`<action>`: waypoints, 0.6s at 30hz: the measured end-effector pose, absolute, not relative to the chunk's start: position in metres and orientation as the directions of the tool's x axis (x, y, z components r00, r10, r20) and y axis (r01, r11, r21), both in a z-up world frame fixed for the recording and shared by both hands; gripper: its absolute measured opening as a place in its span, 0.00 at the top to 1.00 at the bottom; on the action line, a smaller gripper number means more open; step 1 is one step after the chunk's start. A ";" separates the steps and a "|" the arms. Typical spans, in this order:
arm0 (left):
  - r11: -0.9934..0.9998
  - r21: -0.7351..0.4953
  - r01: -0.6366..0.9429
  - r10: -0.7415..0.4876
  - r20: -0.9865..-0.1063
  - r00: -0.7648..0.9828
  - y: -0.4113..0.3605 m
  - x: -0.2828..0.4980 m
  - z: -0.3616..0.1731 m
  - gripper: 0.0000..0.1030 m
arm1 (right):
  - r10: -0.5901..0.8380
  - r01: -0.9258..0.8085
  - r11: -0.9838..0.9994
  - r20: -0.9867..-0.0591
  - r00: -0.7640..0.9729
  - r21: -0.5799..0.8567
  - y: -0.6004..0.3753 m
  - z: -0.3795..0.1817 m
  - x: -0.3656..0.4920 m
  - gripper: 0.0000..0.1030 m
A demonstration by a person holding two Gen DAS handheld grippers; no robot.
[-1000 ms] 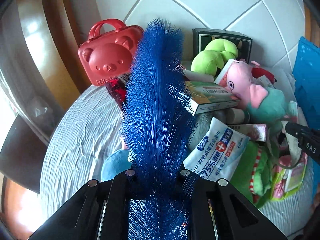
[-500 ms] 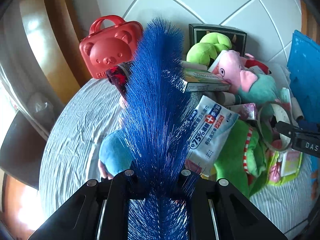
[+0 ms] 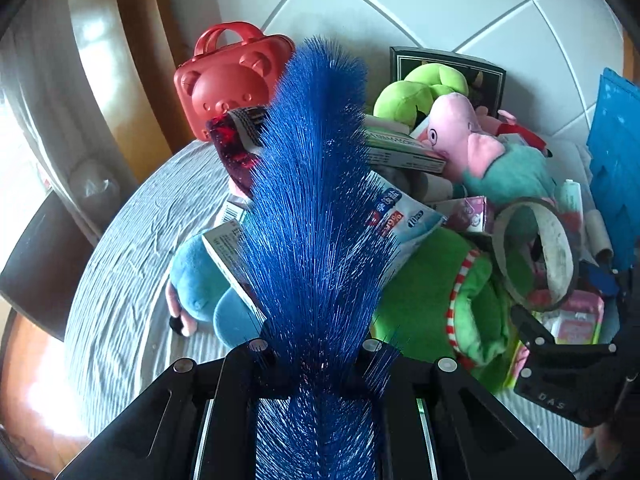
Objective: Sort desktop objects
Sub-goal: 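Lift the blue duster and clear tape roll up out of the pile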
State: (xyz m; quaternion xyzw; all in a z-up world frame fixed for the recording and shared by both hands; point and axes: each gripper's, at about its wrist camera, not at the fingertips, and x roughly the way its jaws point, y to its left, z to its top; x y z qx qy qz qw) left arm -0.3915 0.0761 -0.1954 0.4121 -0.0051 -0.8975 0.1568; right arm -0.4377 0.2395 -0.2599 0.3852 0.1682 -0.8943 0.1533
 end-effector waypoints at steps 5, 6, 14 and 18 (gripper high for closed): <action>-0.955 0.119 0.272 -0.269 -0.735 -0.622 0.086 -0.400 -0.209 0.82 | -0.153 0.399 -0.890 -0.676 -0.721 -0.223 0.233 -0.274 -0.443 0.07; -0.954 0.113 0.279 -0.269 -0.738 -0.619 0.086 -0.402 -0.214 0.82 | -0.163 0.392 -0.895 -0.664 -0.730 -0.211 0.233 -0.274 -0.444 0.07; -0.946 0.124 0.299 -0.300 -0.685 -0.665 0.091 -0.409 -0.227 0.85 | -0.235 0.417 -0.898 -0.647 -0.725 -0.141 0.225 -0.281 -0.442 0.45; -0.947 0.134 0.293 -0.304 -0.674 -0.673 0.093 -0.402 -0.223 0.89 | -0.277 0.405 -0.913 -0.651 -0.706 -0.051 0.235 -0.270 -0.438 0.46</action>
